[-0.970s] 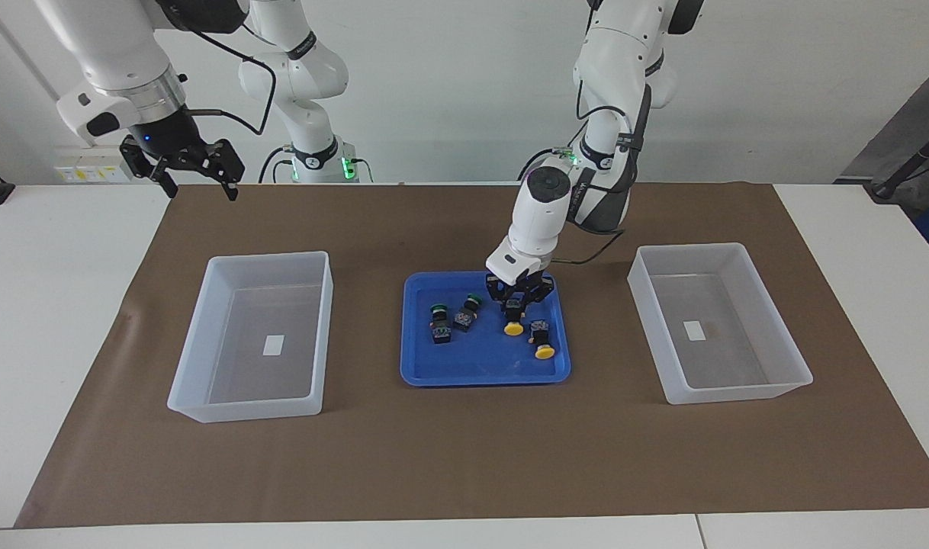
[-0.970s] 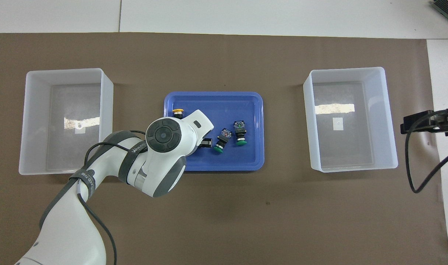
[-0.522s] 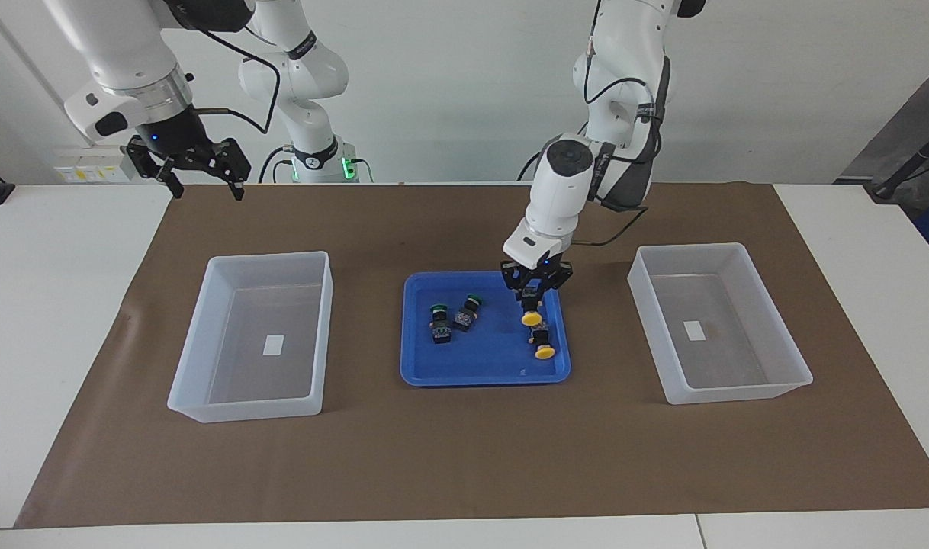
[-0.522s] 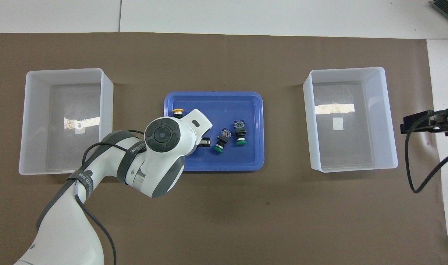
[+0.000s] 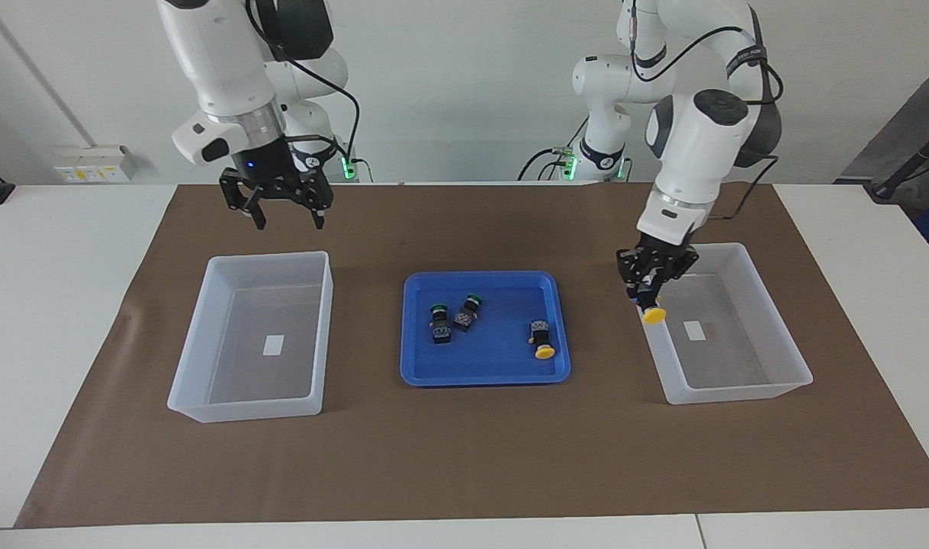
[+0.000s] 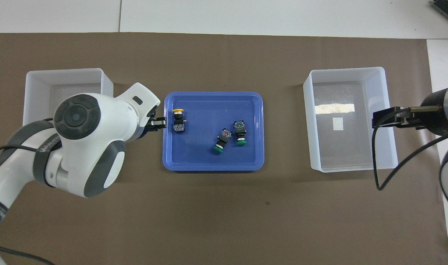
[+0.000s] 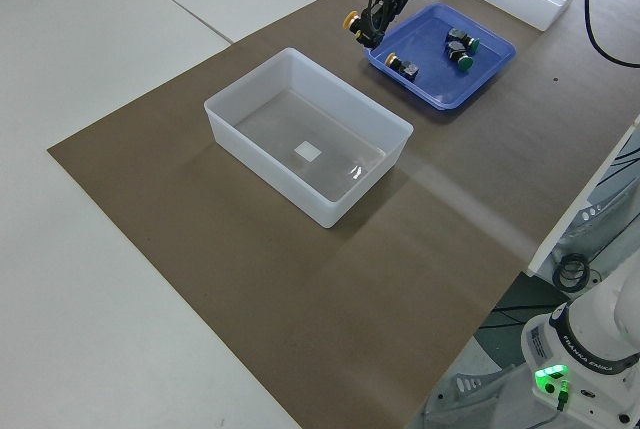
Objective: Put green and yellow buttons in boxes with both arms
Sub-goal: 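Carry the yellow button into the box while the right gripper reaches the tray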
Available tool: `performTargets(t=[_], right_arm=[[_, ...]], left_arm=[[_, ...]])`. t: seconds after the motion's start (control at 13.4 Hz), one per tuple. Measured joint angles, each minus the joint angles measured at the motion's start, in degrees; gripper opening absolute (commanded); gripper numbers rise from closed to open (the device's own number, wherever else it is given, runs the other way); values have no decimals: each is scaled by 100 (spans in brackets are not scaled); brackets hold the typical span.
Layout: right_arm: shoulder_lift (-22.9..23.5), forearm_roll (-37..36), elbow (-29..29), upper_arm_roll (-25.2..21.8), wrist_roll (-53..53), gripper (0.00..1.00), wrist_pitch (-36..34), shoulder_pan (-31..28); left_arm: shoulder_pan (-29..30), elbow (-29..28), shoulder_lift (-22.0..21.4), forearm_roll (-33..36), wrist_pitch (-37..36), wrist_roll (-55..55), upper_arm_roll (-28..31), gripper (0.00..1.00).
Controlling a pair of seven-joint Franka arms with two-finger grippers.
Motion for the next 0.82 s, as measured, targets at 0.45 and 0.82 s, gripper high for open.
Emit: performTargets(t=[0.45,0.82], right_arm=[[1669,-3,-84,13,1257,100,2064,1209],[2445,-64,-48,7,1461,100,2664,1573]], left_arm=[[911,-5,378,0,452,1198,-7,0],[1208,92,1120,0,973,1660,-12,0]])
